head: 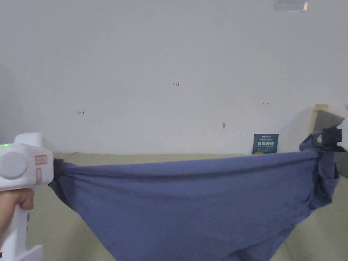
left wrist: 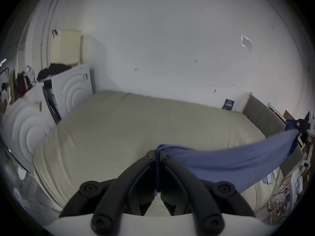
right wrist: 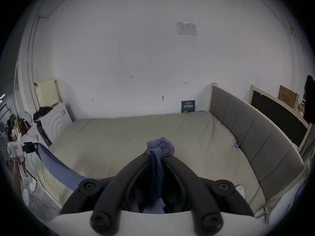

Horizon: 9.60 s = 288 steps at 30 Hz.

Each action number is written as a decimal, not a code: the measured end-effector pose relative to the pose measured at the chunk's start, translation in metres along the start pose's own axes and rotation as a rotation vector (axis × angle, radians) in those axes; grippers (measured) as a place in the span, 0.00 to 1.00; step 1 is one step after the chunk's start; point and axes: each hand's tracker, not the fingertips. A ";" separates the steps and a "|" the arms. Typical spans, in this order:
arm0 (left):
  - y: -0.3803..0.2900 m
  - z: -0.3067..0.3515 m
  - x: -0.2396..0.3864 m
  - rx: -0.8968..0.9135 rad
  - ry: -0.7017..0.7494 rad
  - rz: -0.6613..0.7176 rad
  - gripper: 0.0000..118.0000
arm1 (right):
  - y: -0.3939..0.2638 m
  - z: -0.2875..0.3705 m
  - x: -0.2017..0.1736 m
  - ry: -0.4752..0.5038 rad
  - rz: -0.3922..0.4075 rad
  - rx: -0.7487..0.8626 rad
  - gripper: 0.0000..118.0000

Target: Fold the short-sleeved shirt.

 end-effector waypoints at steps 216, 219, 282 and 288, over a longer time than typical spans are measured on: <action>0.071 0.052 0.019 0.099 -0.023 -0.002 0.03 | 0.064 0.046 -0.046 -0.016 0.118 0.181 0.01; 0.080 0.041 0.018 0.086 0.002 -0.014 0.03 | 0.076 0.031 -0.050 -0.017 0.118 0.170 0.01; -0.130 -0.292 0.044 -0.305 0.106 -0.119 0.03 | -0.176 -0.227 -0.015 -0.020 0.047 -0.230 0.01; -0.210 -0.203 0.017 -0.375 0.100 -0.154 0.03 | -0.274 -0.121 -0.020 0.001 0.050 -0.314 0.01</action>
